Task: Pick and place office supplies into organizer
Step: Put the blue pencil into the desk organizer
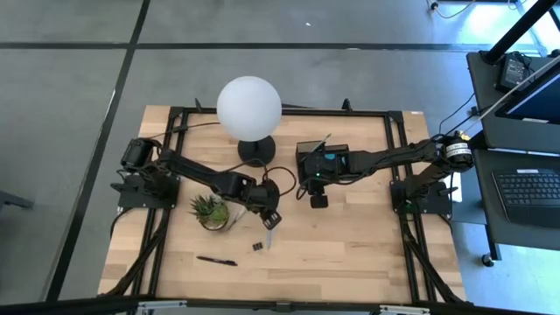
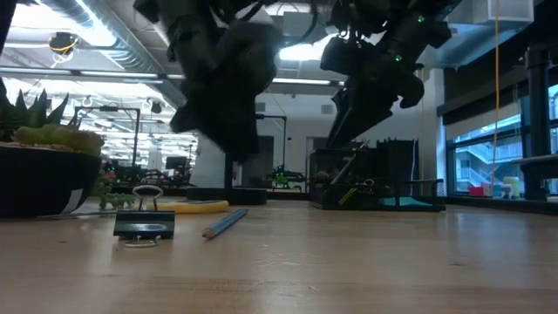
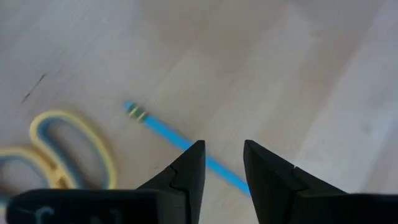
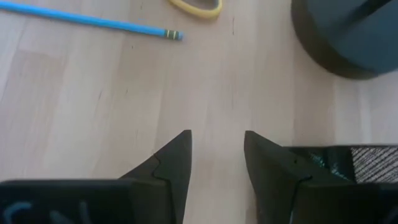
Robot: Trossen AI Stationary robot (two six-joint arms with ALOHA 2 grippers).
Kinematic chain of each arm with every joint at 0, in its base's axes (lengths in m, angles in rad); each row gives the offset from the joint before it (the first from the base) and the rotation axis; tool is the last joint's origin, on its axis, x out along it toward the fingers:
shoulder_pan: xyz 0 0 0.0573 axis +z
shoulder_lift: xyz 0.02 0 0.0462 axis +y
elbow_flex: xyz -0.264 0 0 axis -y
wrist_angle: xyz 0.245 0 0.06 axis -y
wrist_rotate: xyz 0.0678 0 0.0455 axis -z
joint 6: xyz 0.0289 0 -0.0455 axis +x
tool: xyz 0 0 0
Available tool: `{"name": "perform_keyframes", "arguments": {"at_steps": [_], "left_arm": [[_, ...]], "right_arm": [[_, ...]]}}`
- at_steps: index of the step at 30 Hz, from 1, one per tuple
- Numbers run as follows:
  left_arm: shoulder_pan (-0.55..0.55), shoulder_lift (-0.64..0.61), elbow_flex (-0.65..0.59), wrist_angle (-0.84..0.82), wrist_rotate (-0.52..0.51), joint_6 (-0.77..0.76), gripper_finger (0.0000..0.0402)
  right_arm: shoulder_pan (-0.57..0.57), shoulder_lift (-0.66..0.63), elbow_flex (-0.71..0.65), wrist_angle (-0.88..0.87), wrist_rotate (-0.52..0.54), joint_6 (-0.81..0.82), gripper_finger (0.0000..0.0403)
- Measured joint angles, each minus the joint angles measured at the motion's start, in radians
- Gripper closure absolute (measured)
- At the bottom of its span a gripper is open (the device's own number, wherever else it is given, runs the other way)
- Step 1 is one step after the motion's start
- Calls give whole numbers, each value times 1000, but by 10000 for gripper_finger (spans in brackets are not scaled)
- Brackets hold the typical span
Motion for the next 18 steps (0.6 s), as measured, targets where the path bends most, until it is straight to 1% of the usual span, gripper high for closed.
{"name": "perform_keyframes", "arguments": {"at_steps": [4, 8, 13, 18], "left_arm": [[-20, 10, 74, -13, 1, 84, 313], [-49, 52, 159, -44, -24, 134, 317], [-63, 145, 247, -98, -32, 111, 318], [-65, 217, 294, -90, 12, 90, 318]], "right_arm": [[0, 0, 0, -12, 0, 29, 253], [0, 0, 0, -36, 0, 31, 253], [0, 0, -1, -103, 0, 26, 253], [-6, 0, -2, -218, 5, 25, 253]]}}
